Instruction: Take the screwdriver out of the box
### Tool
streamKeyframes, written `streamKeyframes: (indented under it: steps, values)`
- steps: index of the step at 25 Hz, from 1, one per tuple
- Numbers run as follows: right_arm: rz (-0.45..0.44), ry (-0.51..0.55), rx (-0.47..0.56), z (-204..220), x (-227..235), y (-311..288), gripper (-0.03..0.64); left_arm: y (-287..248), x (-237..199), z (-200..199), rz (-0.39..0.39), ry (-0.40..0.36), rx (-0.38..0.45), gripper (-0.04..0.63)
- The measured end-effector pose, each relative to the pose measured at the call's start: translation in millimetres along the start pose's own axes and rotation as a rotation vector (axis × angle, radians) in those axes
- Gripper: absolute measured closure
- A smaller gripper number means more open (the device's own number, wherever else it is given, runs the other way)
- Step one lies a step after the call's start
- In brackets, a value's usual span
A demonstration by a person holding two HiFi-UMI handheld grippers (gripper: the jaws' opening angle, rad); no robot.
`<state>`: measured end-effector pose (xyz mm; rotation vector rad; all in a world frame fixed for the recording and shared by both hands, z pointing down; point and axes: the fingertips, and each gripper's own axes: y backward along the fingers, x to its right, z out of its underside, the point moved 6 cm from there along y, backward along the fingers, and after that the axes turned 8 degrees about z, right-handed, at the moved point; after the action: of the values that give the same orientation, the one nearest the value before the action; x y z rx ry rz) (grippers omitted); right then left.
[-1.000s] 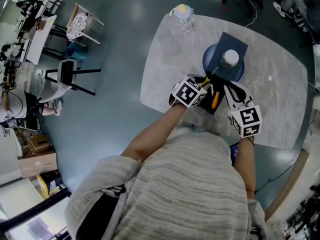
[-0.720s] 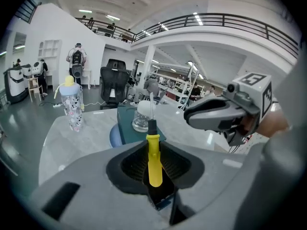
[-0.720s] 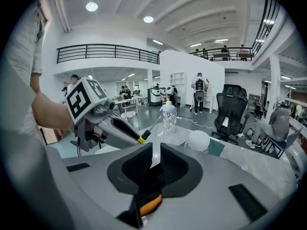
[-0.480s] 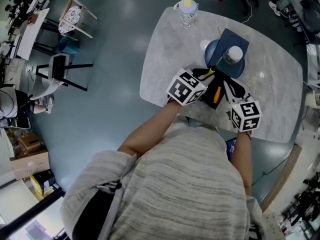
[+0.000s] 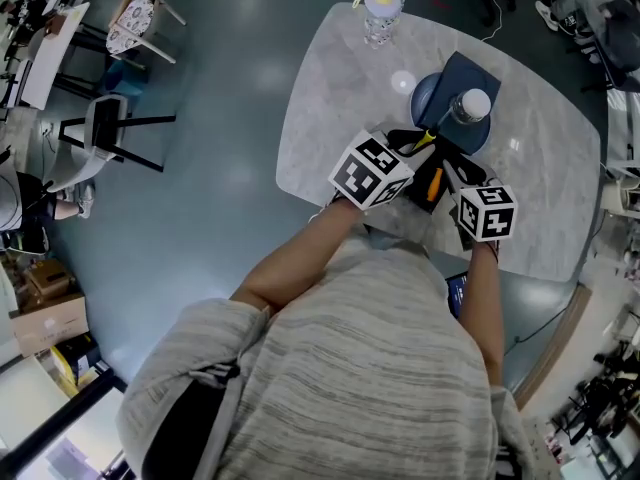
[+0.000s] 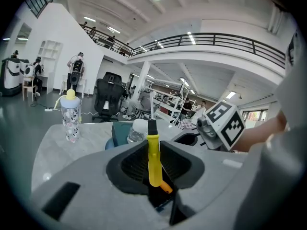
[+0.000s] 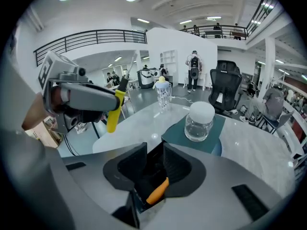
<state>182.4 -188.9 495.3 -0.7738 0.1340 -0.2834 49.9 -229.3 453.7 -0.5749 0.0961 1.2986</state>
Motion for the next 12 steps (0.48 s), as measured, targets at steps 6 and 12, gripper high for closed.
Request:
streamKeyframes:
  steps: [6, 12]
  values:
    - [0.063, -0.082, -0.123, 17, 7, -29, 0.529, 1, -7, 9, 0.002, 0.012, -0.017, 0.508]
    - [0.096, -0.195, -0.27, 37, 16, -57, 0.529, -3, -17, 15, 0.012, 0.032, -0.03, 0.508]
